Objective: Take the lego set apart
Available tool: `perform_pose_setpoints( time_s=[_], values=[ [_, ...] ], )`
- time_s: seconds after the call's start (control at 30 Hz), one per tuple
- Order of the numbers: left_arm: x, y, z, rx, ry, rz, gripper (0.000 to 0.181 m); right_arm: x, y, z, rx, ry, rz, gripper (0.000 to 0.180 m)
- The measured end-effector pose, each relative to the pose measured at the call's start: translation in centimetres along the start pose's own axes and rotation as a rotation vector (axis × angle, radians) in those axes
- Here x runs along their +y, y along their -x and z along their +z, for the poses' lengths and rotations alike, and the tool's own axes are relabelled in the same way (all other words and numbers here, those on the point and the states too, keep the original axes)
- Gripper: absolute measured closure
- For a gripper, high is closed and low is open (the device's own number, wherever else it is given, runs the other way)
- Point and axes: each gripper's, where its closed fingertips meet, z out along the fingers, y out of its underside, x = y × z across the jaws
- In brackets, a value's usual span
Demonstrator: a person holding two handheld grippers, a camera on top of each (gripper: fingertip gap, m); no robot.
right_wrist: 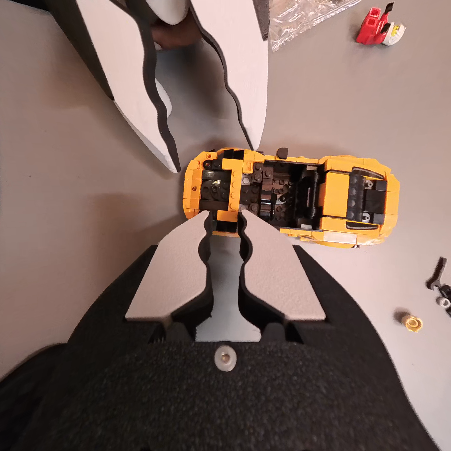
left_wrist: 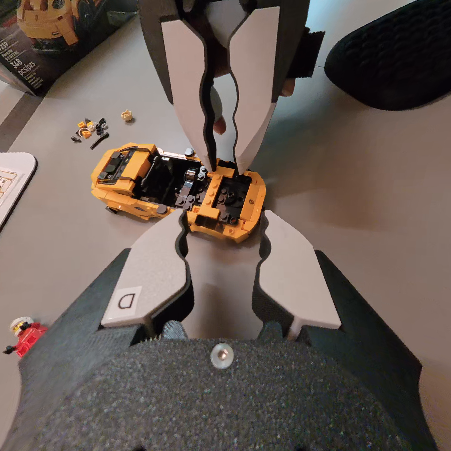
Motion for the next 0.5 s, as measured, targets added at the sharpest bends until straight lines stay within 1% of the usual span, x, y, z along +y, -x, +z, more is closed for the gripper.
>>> perform_pose_setpoints(
  time_s=[0.03,0.17,0.27,0.5],
  values=[
    [0.0,0.0,0.0,-0.003,-0.001,0.005,0.125,0.0,0.0,0.0,-0.002,0.001,-0.001,0.161],
    [0.1,-0.1,0.4,0.003,0.012,0.006,0.125,-0.2,0.0,0.1,-0.008,0.004,-0.002,0.161],
    [0.3,-0.1,0.6,-0.008,0.029,0.025,0.126,-1.1,0.1,0.2,-0.011,-0.022,0.009,0.162],
    [0.3,0.4,-0.2,-0.018,0.027,-0.001,0.127,-2.7,-0.8,1.2,0.033,-0.056,0.045,0.163]
  ],
)
